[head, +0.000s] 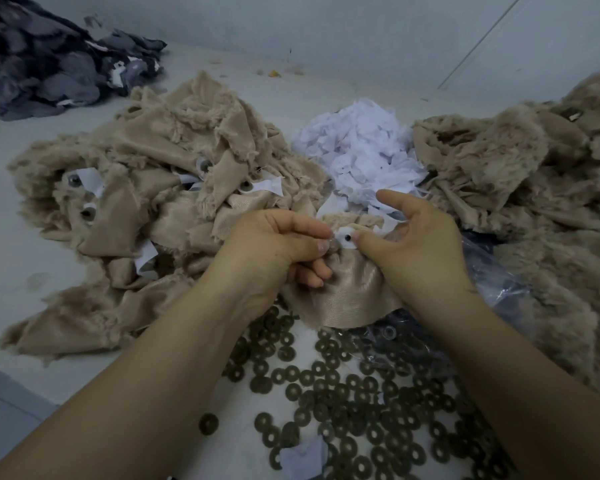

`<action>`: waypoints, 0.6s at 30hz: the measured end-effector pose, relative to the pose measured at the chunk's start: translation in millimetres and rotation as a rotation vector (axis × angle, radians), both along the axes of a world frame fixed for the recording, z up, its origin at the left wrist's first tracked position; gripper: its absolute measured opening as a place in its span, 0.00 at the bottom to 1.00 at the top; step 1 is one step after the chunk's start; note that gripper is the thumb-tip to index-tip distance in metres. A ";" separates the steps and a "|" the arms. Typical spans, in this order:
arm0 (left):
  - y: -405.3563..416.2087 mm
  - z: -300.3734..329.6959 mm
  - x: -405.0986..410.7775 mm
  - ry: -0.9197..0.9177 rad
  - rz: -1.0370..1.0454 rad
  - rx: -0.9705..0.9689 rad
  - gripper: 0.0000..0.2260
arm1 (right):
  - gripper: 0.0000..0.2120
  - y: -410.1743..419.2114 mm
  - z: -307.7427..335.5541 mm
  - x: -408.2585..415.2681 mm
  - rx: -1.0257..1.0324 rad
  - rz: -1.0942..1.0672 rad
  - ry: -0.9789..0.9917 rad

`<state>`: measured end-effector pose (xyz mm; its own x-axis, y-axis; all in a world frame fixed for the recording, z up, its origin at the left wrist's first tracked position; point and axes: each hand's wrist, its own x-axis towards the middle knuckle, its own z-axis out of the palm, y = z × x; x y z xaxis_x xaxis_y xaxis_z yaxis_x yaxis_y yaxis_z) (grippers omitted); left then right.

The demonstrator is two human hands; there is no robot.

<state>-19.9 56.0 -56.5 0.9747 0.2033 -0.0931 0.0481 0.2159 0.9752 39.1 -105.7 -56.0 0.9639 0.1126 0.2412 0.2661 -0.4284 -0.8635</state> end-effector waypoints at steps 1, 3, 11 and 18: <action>-0.7 0.8 -0.7 -0.016 -0.003 -0.011 0.06 | 0.29 0.1 -0.5 -0.2 -0.010 0.005 0.000; -3.5 2.4 -1.8 -0.070 -0.002 -0.031 0.06 | 0.28 0.5 -1.2 0.4 -0.021 0.011 -0.019; -19.3 -0.6 0.2 -0.186 0.146 0.194 0.06 | 0.26 2.0 0.7 -2.9 -0.036 0.039 -0.050; -21.8 -10.7 0.1 -0.208 0.177 0.263 0.08 | 0.23 2.0 -1.2 -1.4 0.004 0.074 0.010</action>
